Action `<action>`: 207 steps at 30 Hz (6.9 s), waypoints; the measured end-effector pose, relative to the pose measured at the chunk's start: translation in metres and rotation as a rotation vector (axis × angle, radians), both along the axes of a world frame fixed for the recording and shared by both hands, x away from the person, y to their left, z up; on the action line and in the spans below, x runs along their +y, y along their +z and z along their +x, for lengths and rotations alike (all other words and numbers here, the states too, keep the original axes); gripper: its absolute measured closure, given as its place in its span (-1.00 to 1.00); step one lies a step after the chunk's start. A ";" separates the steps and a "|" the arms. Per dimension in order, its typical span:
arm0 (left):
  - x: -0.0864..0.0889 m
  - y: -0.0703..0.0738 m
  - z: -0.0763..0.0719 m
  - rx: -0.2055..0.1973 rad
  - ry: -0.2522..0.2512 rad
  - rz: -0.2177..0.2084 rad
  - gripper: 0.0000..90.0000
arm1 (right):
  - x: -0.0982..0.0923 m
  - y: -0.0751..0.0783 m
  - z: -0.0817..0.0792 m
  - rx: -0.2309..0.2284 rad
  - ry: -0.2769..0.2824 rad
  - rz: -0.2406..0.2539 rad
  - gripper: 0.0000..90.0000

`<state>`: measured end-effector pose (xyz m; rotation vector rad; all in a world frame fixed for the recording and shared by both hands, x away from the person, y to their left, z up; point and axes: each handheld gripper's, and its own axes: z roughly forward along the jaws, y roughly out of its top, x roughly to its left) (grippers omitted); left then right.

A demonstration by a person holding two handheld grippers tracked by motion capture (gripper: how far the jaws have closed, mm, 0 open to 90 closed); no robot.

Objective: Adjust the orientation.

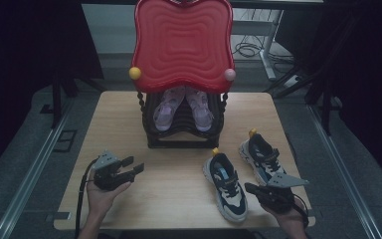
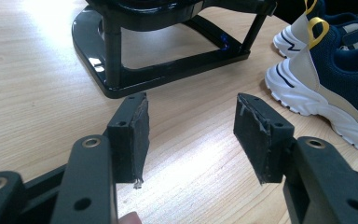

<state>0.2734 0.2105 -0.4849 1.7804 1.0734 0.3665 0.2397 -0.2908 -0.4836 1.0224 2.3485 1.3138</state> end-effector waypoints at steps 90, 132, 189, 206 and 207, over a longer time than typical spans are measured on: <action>0.005 -0.006 0.004 0.029 0.002 -0.003 0.00 | 0.173 -0.022 0.023 -0.012 0.254 -0.180 1.00; 0.006 -0.008 0.005 0.041 0.000 0.000 0.00 | 0.097 0.047 0.069 -0.033 0.044 0.015 1.00; 0.007 -0.012 0.006 0.049 0.008 0.011 -0.01 | 0.071 0.025 0.077 0.063 0.167 -0.193 1.00; 0.008 -0.012 0.006 0.048 0.009 0.009 -0.01 | 0.084 0.033 0.045 0.060 0.221 -0.246 1.00; 0.008 -0.012 0.006 0.049 0.009 0.010 -0.01 | 0.084 0.033 0.043 0.058 0.222 -0.246 1.00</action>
